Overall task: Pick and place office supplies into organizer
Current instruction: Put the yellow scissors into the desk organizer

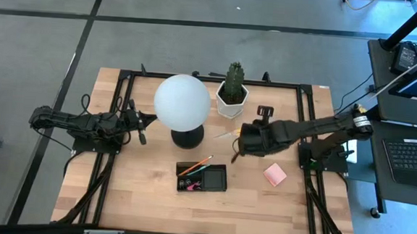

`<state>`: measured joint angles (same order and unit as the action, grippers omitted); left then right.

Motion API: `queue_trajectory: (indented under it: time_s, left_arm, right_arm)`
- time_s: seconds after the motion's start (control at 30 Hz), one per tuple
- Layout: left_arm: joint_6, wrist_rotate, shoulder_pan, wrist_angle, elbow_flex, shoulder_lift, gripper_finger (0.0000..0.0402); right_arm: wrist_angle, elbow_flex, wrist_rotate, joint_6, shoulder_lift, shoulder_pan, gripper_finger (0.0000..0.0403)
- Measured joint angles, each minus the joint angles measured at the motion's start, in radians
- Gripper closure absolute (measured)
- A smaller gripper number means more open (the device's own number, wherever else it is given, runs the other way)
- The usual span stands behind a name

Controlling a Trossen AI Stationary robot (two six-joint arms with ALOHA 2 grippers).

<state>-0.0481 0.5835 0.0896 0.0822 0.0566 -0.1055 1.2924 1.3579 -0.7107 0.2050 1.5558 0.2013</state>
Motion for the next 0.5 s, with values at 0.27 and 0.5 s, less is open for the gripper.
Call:
queue_trajectory:
  time_s: [0.27,0.5]
  left_arm:
    - [0.005,0.000,0.000,0.000,0.000,0.000,0.0398]
    - [0.008,0.000,0.000,0.000,0.000,0.000,0.0398]
  right_arm:
    - [0.031,0.102,-0.098,-0.059,0.027,0.146,0.0394]
    - [0.032,0.224,-0.220,-0.203,0.193,0.217,0.0394]
